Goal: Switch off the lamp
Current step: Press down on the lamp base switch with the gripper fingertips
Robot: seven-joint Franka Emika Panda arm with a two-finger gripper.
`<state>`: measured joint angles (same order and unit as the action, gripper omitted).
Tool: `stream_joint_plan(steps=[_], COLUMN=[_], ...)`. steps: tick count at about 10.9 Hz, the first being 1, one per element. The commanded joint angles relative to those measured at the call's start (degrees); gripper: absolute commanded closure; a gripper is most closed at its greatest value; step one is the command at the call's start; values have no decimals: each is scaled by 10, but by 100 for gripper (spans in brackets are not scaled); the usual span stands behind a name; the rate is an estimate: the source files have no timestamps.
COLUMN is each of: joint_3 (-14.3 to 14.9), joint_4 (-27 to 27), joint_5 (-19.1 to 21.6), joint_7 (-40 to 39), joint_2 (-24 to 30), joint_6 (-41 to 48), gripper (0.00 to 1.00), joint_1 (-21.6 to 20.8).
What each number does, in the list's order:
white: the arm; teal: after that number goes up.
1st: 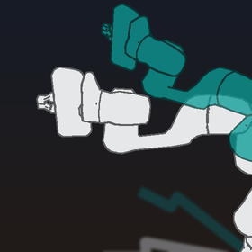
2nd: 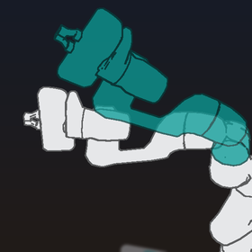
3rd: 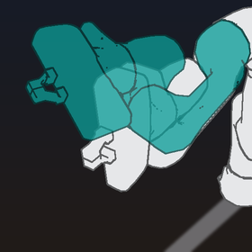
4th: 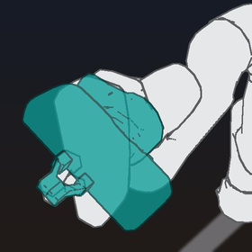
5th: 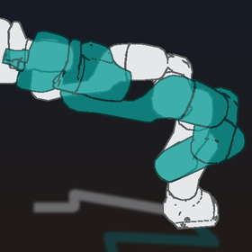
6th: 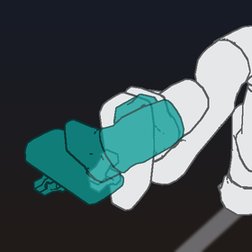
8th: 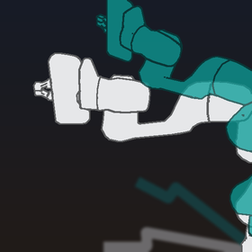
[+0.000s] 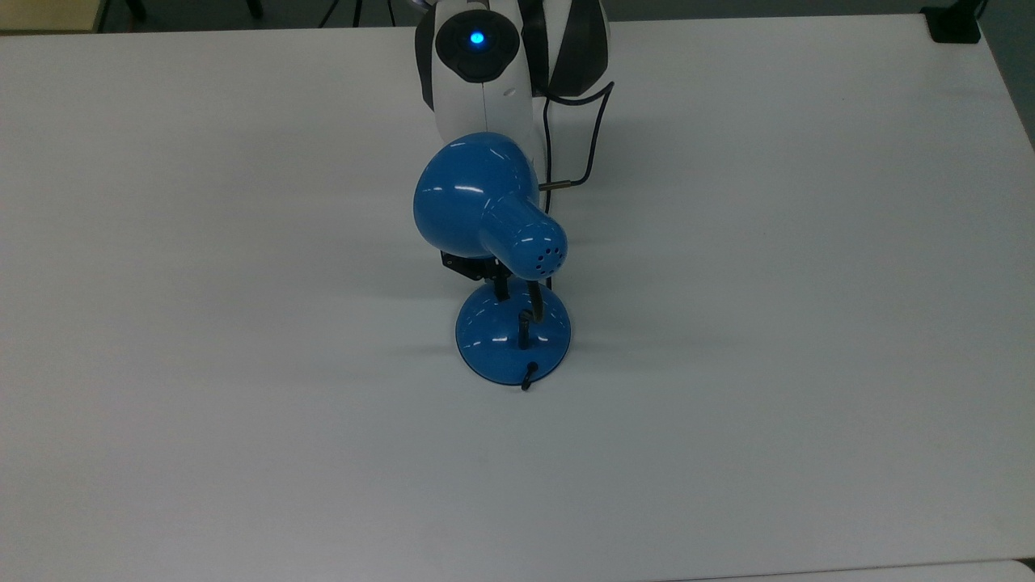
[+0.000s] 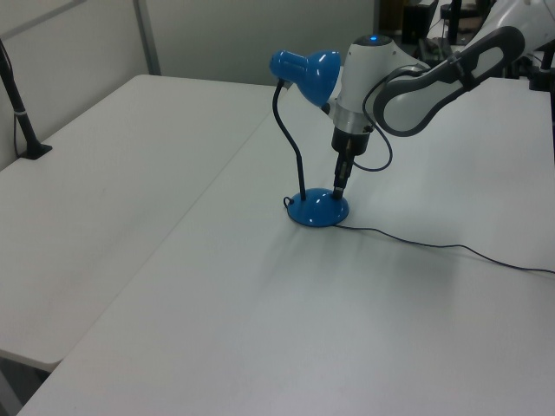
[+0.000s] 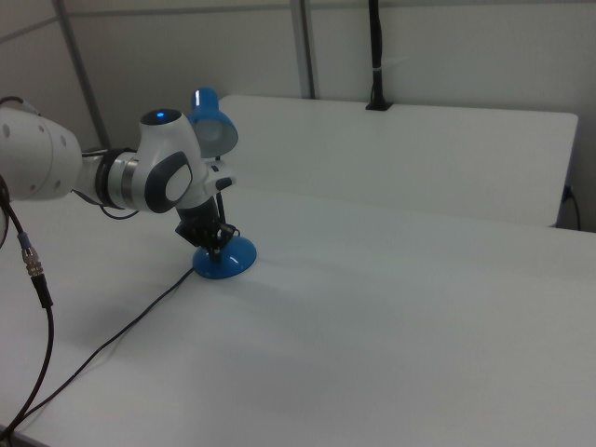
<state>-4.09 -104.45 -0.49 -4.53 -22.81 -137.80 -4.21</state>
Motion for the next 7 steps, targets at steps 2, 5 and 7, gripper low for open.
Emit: stream_joint_plan(steps=[2,5,7], joint_3=[5,5,5], joint_4=[-37,-42,-42], joint_5=[-4,-5,-5], joint_7=[10,10,10], joint_2=[-9,-7,-7], joint_6=[-2,5,11], gripper=[100,100,100], joint_1=[1,6,7])
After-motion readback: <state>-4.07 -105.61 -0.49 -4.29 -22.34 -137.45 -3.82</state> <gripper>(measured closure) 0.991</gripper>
